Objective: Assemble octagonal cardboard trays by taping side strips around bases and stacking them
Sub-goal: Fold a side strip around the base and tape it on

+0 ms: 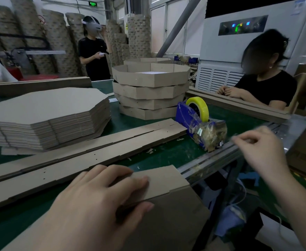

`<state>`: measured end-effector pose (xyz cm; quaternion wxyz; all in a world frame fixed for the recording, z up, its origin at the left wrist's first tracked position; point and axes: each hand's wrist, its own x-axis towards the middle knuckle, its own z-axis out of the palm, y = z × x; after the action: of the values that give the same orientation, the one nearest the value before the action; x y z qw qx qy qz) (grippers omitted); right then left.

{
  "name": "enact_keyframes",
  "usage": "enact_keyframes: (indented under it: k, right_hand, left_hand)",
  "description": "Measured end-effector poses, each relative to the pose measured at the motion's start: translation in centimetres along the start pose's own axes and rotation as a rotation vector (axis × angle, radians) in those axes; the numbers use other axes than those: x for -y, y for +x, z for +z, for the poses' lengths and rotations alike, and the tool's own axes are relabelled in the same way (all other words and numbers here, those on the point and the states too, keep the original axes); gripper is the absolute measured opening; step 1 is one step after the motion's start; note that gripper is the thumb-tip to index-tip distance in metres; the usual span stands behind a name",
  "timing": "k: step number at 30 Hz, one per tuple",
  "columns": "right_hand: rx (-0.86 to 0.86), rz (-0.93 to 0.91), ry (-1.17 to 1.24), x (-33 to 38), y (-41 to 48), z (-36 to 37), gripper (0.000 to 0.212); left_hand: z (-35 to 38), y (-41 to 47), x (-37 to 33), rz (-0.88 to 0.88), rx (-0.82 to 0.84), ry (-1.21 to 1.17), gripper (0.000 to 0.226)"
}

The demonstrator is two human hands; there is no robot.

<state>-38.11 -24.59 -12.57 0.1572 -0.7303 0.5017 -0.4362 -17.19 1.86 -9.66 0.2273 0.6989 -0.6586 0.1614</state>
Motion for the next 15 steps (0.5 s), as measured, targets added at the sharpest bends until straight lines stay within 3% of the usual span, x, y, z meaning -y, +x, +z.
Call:
enact_keyframes:
  k: [3, 5, 8, 10, 15]
  right_hand:
    - [0.142, -0.141, 0.345, 5.2, -4.9, -1.1, 0.009]
    - [0.291, -0.129, 0.625, 8.3, -8.7, -1.9, 0.015]
    - [0.451, 0.114, 0.932, 11.4, -13.2, -1.6, 0.031]
    - [0.531, 0.317, 0.985, 12.7, -15.1, -0.4, 0.033]
    - [0.454, 0.601, 1.077, 13.8, -16.8, 1.8, 0.038]
  left_hand:
    - [-0.1, 0.1, 0.0, -0.006, -0.010, -0.020, 0.033]
    - [-0.2, 0.1, -0.1, -0.002, -0.011, -0.027, 0.031]
    - [-0.3, 0.0, 0.1, 0.013, -0.008, -0.032, 0.028]
    - [-0.4, 0.0, 0.1, 0.015, -0.010, -0.033, 0.028]
    - [-0.6, -0.1, -0.2, 0.020, 0.010, -0.027, 0.030]
